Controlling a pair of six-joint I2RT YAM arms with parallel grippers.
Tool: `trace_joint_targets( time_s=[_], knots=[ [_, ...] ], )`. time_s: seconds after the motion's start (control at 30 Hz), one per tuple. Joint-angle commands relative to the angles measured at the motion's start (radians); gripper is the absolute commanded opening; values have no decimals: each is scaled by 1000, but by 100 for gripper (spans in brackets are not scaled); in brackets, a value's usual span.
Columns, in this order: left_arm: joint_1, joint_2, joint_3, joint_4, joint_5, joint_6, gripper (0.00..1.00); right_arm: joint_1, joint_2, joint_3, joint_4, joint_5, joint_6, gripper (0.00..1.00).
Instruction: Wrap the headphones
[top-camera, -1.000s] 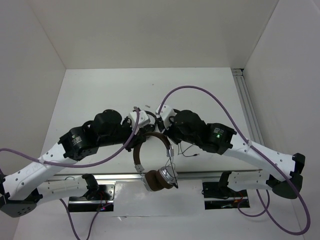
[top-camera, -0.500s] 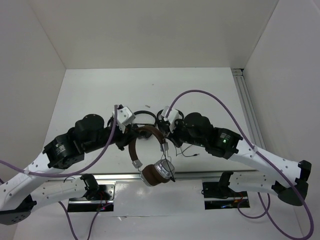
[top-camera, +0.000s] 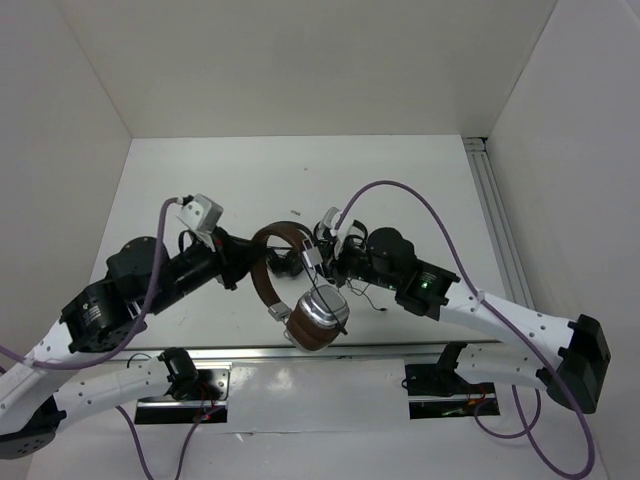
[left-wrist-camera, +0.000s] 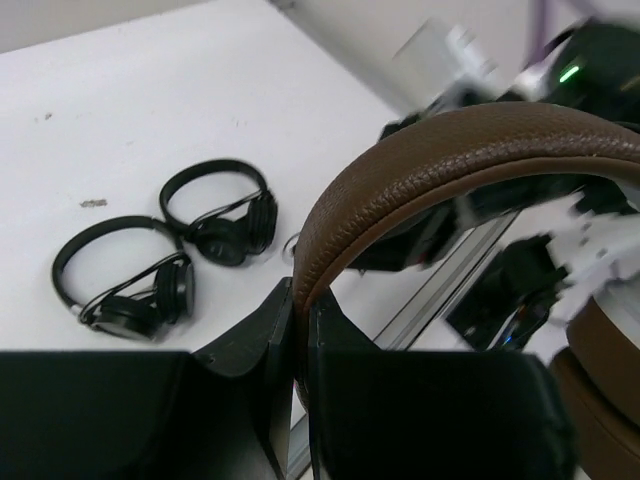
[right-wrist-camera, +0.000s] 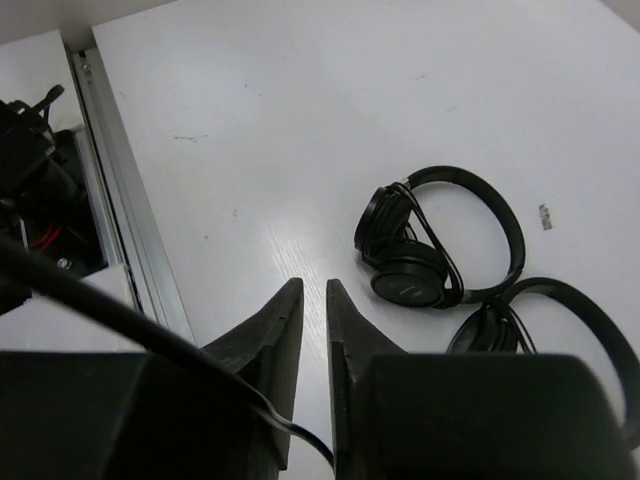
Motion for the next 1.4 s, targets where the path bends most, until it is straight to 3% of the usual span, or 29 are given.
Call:
trace_joint_targets(
  time_s=[0.0,0.1,0.23,0.4,0.5,0.67,0.87,1.0,1.1,1.2,1.37],
  knots=[
    [-2,-40,43,167,-75,-148,0,-63,41,-40,217,-57,50,24],
    [-2,-40,74,158,-130,-199,0,-114,79,-70,290,-132,93,30],
    [-2,-5,135,76,-260,-273,0,-114,99,-118,347,-154,119,12],
    [-2,26,192,-53,-473,-405,0,-124,99,-233,419,-154,153,9],
    [-2,75,258,-125,-550,-486,0,-124,90,-305,479,-144,190,0],
    [-2,144,337,-255,-640,-614,0,-81,90,-354,524,-106,211,0],
    [16,213,391,-409,-806,-817,0,140,81,-321,423,180,231,0],
    [77,232,391,-421,-780,-877,0,298,105,-281,392,509,277,0],
    [120,261,405,-440,-724,-910,0,404,173,-239,366,671,298,0],
    [142,281,414,-419,-690,-920,0,464,291,-170,337,748,299,0],
    [160,281,378,-389,-656,-910,0,502,420,-118,386,719,260,1]
  ],
)
